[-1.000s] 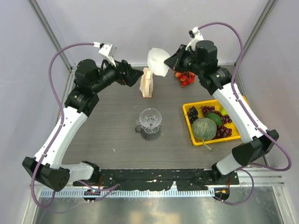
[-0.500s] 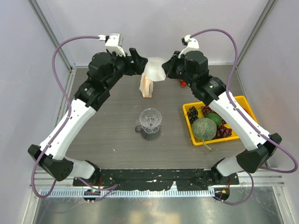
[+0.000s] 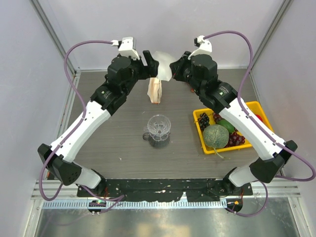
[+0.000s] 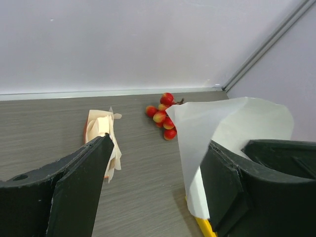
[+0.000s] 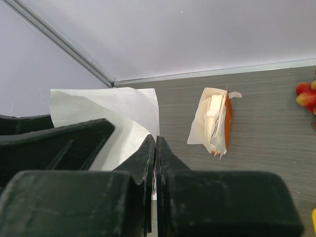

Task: Place the coffee filter in the dripper

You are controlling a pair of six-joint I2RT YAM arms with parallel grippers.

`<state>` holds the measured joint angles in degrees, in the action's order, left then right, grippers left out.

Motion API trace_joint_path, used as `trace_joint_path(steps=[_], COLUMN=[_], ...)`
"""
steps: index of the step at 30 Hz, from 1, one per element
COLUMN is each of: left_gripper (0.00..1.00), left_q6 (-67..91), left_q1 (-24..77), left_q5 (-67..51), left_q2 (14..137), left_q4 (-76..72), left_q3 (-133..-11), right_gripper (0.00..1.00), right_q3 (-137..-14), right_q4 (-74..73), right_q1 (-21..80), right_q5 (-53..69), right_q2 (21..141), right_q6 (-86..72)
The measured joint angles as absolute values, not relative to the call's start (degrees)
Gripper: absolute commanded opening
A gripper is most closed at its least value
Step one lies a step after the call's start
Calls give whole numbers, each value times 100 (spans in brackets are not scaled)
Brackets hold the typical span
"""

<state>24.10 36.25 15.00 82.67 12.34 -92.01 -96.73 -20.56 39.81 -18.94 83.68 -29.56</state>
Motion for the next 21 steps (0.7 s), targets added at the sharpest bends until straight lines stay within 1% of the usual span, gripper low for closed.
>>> trace_joint_path(steps=[6,9,10,13,21], left_gripper=[79,77,76,67,55], left_q6=[2449,2464,2464,2506,2458], left_q1=[3625,3625,3625,3625,3625], left_q5=[1570,1573,1577,1638,1879], left_q2=[8525,8613,8632,8674,8886], left_q4=[1120,1076,1061,1048,1059], left_q3=[-9201,-9201,-9201,-9201,-9297], right_gripper=[6,5,5,5,5], right_q3=[-9830,-9889,-9900,-9922,-9924], right_q4=[-2073,-2104,-2110,-2119,-2121], right_q1=[4042,4066,4071,4082,4104], right_q5=[-1876,-1859,-1850,-1820,-1789], right_q2=[8521,8597,8617,8639,8639], right_q6=[-3323,-3437,-3461,-3516,-3625])
